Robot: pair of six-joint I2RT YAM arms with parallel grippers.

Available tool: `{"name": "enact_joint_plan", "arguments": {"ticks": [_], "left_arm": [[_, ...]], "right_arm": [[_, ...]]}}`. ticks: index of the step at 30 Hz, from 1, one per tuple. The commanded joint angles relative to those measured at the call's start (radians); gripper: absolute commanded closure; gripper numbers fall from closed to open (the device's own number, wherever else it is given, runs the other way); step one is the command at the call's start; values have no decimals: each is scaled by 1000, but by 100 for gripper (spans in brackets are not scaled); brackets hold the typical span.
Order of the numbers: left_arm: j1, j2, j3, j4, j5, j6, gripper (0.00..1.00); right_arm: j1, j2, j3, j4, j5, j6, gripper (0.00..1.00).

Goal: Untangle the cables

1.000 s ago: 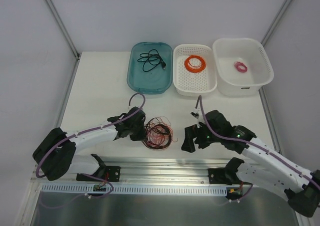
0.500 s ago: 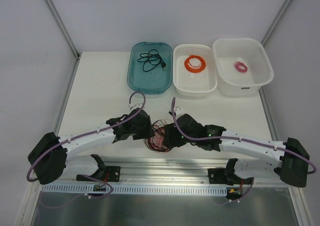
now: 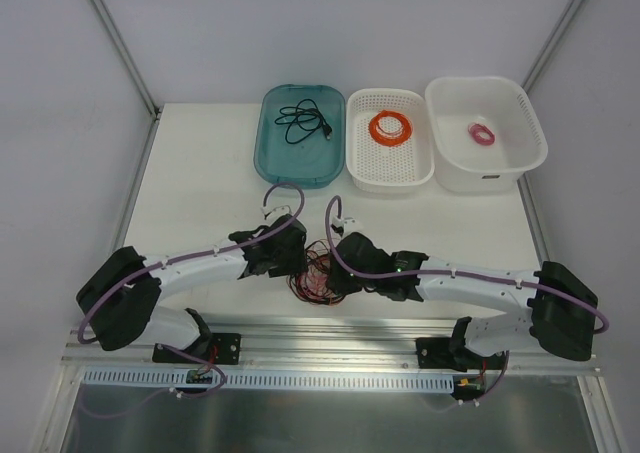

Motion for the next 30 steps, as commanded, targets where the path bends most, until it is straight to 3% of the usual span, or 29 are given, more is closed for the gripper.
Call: {"name": "enact_joint_plan", "arguments": {"ticks": [1, 2, 9, 15, 24, 30], "left_arm": [[-8, 44, 54, 5, -62, -4, 52], [-8, 53, 57, 6, -68, -4, 53], [9, 72, 46, 3, -110, -5, 55], [94, 38, 3, -8, -120, 8, 55], [225, -33, -67, -21, -125, 31, 55], [285, -40, -66, -29, -133, 68, 55]], "right_arm": [[7, -27, 7, 18, 46, 7, 91], [7, -35, 7, -3, 56, 1, 99], [8, -187, 4, -121, 134, -36, 99], [7, -397, 62, -320, 283, -83, 99], [5, -705, 261, -613, 496, -174, 99], [5, -791, 448, -736, 577, -257, 99]]}}
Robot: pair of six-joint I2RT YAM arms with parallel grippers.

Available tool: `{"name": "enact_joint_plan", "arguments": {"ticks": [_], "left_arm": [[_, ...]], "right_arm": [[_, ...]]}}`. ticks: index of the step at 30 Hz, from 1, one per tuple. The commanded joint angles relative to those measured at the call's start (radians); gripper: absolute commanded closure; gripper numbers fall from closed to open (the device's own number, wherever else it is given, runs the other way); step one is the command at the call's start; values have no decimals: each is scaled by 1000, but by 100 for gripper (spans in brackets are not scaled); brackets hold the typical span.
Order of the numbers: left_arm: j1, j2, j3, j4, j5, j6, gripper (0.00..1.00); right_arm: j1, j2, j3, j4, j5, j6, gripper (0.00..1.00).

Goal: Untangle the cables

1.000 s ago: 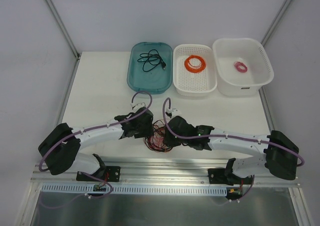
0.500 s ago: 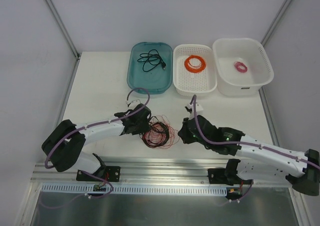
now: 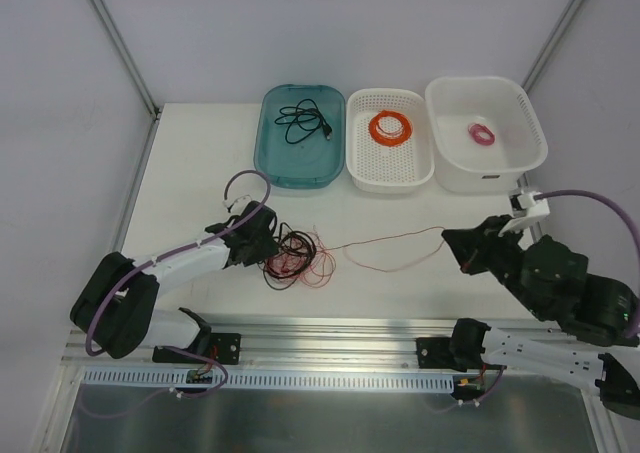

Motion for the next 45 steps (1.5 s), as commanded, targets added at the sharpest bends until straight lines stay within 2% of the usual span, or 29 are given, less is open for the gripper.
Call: {"name": "enact_joint_plan", "arguments": {"ticks": [1, 17, 21, 24, 27, 30, 35, 39, 41, 44, 45], "left_arm": [[38, -15, -2, -28, -49, 42, 55], [134, 82, 70, -33, -74, 109, 53], [203, 90, 67, -38, -69, 127, 53], [248, 71, 55, -41, -63, 137, 53], [297, 36, 47, -50, -42, 150, 53], [300, -25, 44, -50, -4, 164, 53], [300, -149, 27, -62, 91, 204, 50], [298, -246, 4, -85, 159, 232, 46], [298, -300, -1, -107, 190, 244, 37], [298, -357, -16, -128, 248, 270, 31], [300, -378, -22, -133, 279, 272, 30]], "right_arm": [[5, -17, 120, -113, 95, -88, 99], [5, 66, 689, -243, 118, -318, 99], [19, 83, 784, -239, 123, -379, 99], [23, 90, 792, -237, 133, -390, 99], [31, 90, 748, -232, 143, -376, 99], [37, 84, 604, -211, 150, -341, 99], [37, 90, 252, -119, 157, -220, 99], [25, 159, 32, -18, 127, -157, 99], [-6, 213, -42, 25, 106, -142, 99], [-150, 276, -203, 143, -52, -137, 99], [-232, 311, -275, 210, -145, -135, 97]]}}
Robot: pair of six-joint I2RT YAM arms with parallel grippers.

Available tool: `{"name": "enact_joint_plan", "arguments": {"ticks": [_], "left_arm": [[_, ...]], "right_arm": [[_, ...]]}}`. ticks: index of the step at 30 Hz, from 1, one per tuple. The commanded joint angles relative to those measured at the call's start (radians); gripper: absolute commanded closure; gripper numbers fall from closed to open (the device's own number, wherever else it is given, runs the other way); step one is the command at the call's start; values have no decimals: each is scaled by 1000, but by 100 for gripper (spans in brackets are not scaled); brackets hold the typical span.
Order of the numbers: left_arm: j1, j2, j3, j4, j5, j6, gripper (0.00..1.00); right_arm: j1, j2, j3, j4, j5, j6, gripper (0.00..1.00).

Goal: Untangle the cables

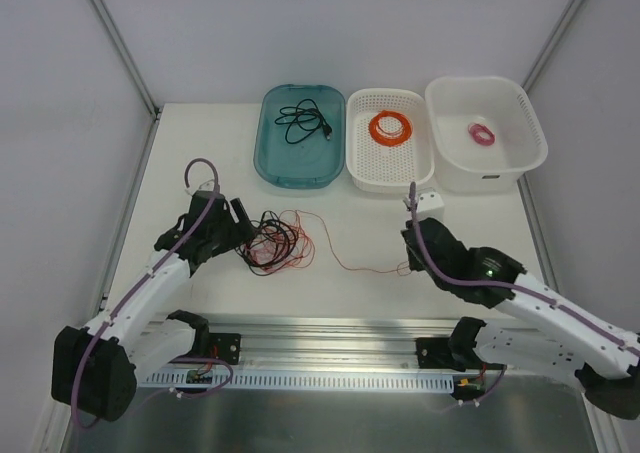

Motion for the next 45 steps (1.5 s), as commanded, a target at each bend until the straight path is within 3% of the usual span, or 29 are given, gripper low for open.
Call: {"name": "enact_joint_plan", "arguments": {"ticks": [1, 3, 4, 6, 7, 10, 12, 19, 29, 42, 44, 45], "left_arm": [[1, -63, -24, -45, 107, 46, 27], [1, -78, -43, -51, 122, 46, 23], [1, -86, -47, -51, 127, 45, 22], [1, -86, -60, -51, 130, 42, 20], [1, -82, -61, -51, 134, 40, 20], [1, -68, -64, -50, 144, 32, 19], [1, -60, -64, -50, 139, 32, 19], [-1, -26, -60, -40, 104, 8, 20], [-2, 87, -37, -7, 104, 0, 22], [-8, 197, -25, 12, 85, -12, 25], [-8, 213, -23, 13, 82, -15, 25], [-8, 227, -23, 12, 82, -17, 25]], "right_arm": [[-176, 57, -150, 216, -222, 43, 92], [-257, 108, -204, 275, -331, 37, 82], [-269, 132, -206, 283, -351, 35, 72], [-271, 212, -192, 286, -393, 13, 62], [-270, 232, -175, 290, -416, 2, 51], [-266, 275, -125, 326, -495, -41, 32], [-263, 307, -94, 350, -531, -63, 28], [-254, 544, 58, 473, -634, -138, 28], [-273, 907, 178, 735, -724, -182, 35], [-289, 1149, 265, 849, -706, -184, 43], [-296, 1168, 279, 849, -710, -185, 45], [-296, 1172, 276, 852, -710, -185, 52]]}}
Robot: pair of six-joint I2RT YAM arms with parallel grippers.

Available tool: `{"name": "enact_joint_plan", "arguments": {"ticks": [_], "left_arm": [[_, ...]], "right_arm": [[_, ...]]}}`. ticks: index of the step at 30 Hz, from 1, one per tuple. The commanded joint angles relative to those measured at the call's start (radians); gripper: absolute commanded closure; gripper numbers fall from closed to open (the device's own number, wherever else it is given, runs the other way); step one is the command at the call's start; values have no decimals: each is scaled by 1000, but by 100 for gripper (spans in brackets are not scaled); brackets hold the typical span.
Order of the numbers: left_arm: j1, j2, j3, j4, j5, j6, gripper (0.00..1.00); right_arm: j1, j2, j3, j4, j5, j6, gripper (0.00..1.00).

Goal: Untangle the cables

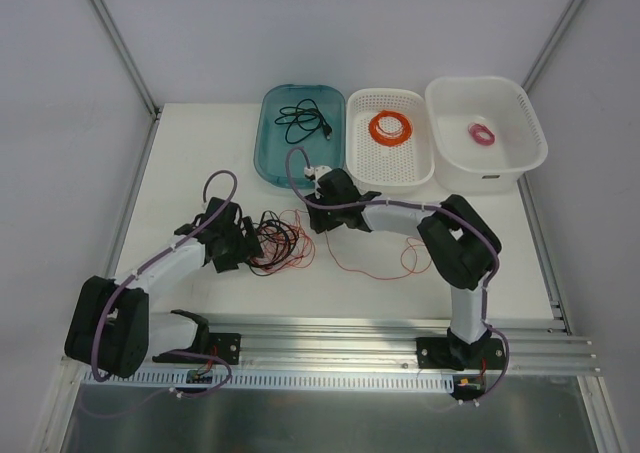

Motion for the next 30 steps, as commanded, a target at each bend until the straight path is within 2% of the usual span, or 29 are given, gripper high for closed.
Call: {"name": "enact_joint_plan", "arguments": {"ticks": [1, 2, 4, 5, 6, 10, 16, 23, 27, 30], "left_arm": [[-7, 28, 33, 13, -31, -24, 25], [-5, 33, 32, 11, -36, -28, 26], [-7, 44, 30, 11, -36, -36, 27], [-7, 45, 32, 11, -58, -41, 28], [-7, 51, 30, 11, -63, -44, 29], [-7, 88, 40, 10, -77, -58, 30], [-7, 172, 40, 8, -103, -73, 35], [-7, 234, 52, 4, -103, -101, 38], [-7, 234, 52, -5, -109, -110, 39], [-7, 234, 56, -21, -114, -111, 41]], "right_arm": [[-12, 32, 25, 44, -5, -8, 59], [-12, 29, 19, 53, -5, -8, 66], [-15, 0, 0, 50, -8, -11, 90], [-14, -17, -9, 47, -8, -11, 90], [-14, -38, -26, 44, -10, -15, 99], [-15, -179, -52, -11, -4, -41, 99], [-18, -460, 6, -270, 4, -67, 99], [-32, -656, 208, -548, -22, -96, 99], [-38, -704, 377, -640, -45, -111, 99], [-40, -730, 437, -665, -75, -123, 99]]}}
